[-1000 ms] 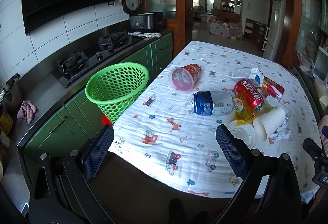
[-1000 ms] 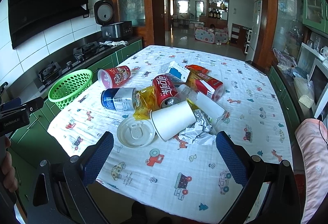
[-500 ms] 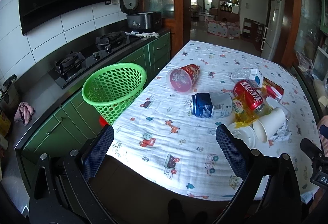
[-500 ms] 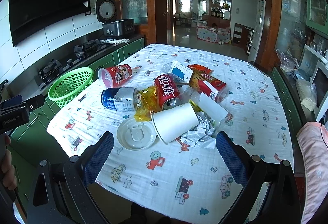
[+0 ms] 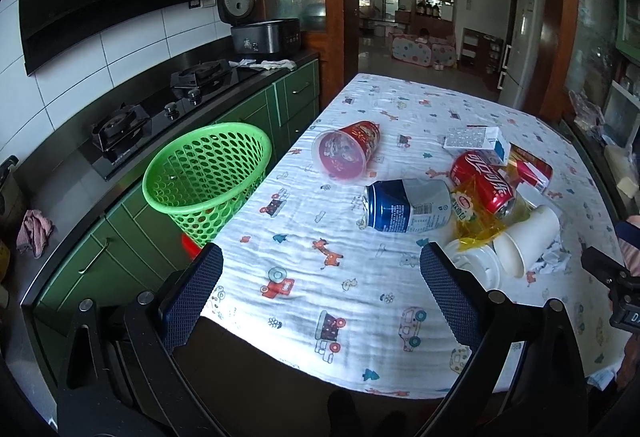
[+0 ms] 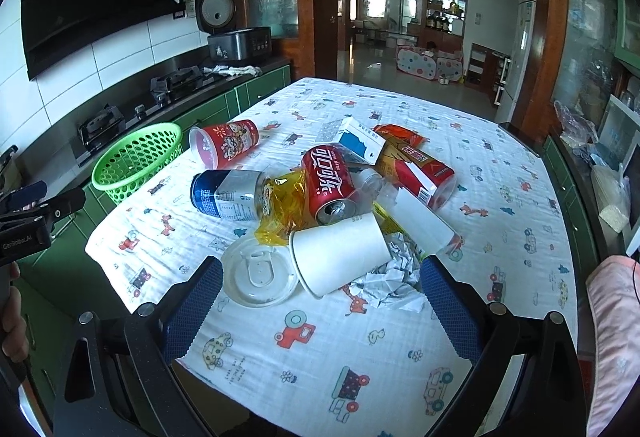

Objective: Collect trash
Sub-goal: 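Grasp the blue-and-white can with the left tool while the right tool grasps the yellow snack bag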

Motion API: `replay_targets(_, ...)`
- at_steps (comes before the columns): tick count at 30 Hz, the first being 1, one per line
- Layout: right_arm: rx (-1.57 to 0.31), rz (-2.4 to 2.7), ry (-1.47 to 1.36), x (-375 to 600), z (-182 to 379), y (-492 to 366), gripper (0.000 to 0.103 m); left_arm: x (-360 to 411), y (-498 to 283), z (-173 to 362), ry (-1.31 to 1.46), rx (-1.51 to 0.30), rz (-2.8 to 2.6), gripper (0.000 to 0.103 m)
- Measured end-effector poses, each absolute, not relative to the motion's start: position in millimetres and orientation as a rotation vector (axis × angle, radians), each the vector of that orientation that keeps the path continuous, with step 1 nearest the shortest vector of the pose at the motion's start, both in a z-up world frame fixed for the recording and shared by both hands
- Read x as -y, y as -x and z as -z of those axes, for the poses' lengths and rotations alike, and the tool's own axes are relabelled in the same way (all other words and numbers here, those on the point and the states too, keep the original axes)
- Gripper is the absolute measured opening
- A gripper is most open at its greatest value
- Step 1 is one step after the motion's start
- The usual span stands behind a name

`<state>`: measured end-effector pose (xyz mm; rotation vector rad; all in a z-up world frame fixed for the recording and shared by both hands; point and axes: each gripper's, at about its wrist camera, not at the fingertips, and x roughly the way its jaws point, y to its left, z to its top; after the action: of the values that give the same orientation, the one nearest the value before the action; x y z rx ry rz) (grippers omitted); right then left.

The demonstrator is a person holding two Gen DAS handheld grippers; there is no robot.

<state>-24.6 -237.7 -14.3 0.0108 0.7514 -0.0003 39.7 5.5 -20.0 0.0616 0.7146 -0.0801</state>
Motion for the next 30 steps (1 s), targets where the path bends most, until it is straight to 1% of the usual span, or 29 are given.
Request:
replay_targets(3,-0.773,-0.02,-0.002,243.1,19.0,10.9,0.09,-4.1,-49.6,25.7,-0.075,-0.735,0.099,0.09)
replay_targets(4,-0.781,-0.028,0.001,244.4,20.7,6.4,0.086,-4.2,-53.1,28.1,-0.076,-0.744,0.105,0.087)
replay_targets(5,-0.791,-0.034,0.005,246.3,22.6,1.1,0.086,-4.5,-56.9,31.0,-0.075,-0.752,0.113,0.083)
replay_targets(6,-0.799,-0.034,0.01,247.9,24.1,-3.6,0.085,-4.5,-60.7,34.0,-0.075,-0.762,0.122,0.081)
replay_targets(8,-0.813,-0.04,0.017,251.0,26.7,-12.5,0.08,-4.0,-67.2,39.5,-0.075,-0.78,0.139,0.076)
replay_targets(9,-0.818,-0.043,0.02,252.1,27.9,-16.4,0.08,-3.7,-70.1,42.0,-0.073,-0.785,0.147,0.074)
replay_targets(14,-0.851,-0.087,0.023,247.2,34.3,-37.1,0.073,-1.2,-90.6,52.1,-0.065,-0.812,0.199,0.059)
replay_targets(20,-0.883,-0.166,0.041,223.6,44.6,-68.0,0.063,4.4,-117.0,60.9,-0.076,-0.826,0.268,0.059)
replay_targets(25,-0.941,-0.206,0.055,206.0,64.7,-94.9,0.057,8.9,-140.9,72.6,-0.079,-0.858,0.321,0.059)
replay_targets(30,-1.002,-0.204,0.086,201.1,86.1,-118.9,0.057,13.6,-154.6,79.6,-0.121,-0.864,0.377,0.059)
